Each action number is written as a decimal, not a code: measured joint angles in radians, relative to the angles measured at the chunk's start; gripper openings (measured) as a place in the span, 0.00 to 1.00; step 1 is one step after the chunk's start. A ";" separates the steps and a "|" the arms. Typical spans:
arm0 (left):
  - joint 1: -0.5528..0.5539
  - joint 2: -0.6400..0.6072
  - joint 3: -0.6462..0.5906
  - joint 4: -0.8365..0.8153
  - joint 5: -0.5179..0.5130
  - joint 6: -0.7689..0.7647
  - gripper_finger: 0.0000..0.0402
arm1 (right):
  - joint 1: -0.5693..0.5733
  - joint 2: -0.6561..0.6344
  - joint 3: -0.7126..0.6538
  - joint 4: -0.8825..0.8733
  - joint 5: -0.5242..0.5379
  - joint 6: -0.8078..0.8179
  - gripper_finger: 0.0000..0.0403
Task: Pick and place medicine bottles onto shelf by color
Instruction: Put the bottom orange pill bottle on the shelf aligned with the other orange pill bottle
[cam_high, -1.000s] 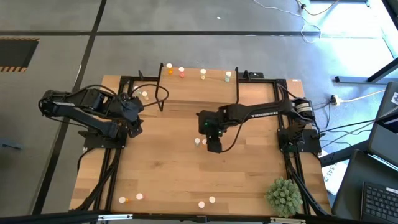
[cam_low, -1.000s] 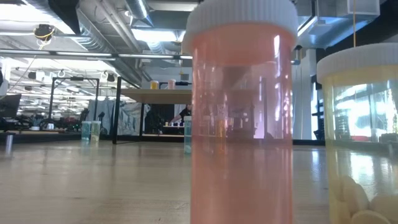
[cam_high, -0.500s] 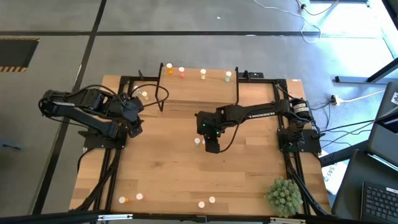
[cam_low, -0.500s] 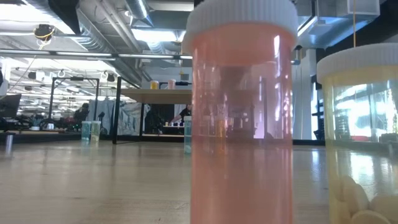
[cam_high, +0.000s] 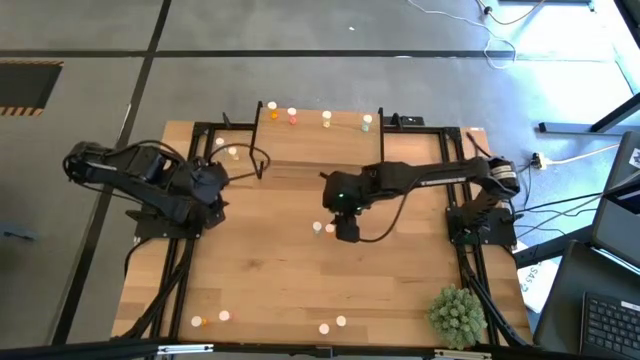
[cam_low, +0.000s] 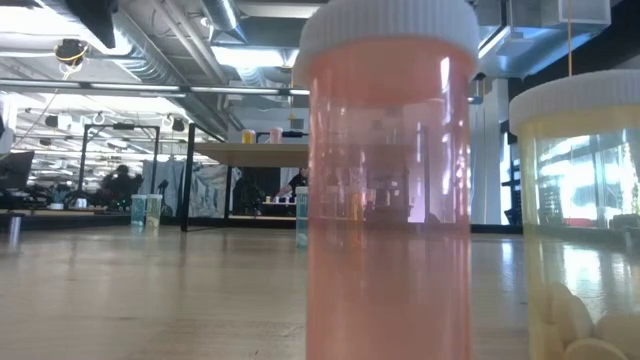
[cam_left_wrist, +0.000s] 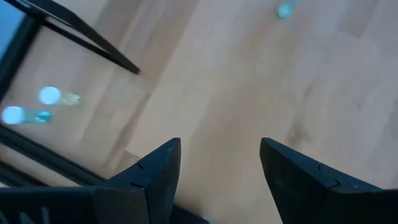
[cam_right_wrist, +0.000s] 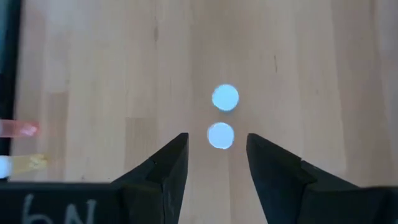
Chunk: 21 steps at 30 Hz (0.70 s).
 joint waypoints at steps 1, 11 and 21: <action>-0.021 0.000 -0.006 0.000 0.005 -0.014 0.53 | 0.000 -0.015 0.000 0.000 -0.002 0.000 0.41; -0.258 -0.010 -0.150 0.041 0.185 -0.246 0.53 | 0.000 -0.190 0.000 -0.032 -0.009 -0.058 0.41; -0.484 0.022 -0.215 0.231 0.311 -0.628 0.53 | -0.026 -0.324 0.001 -0.036 -0.113 -0.270 0.41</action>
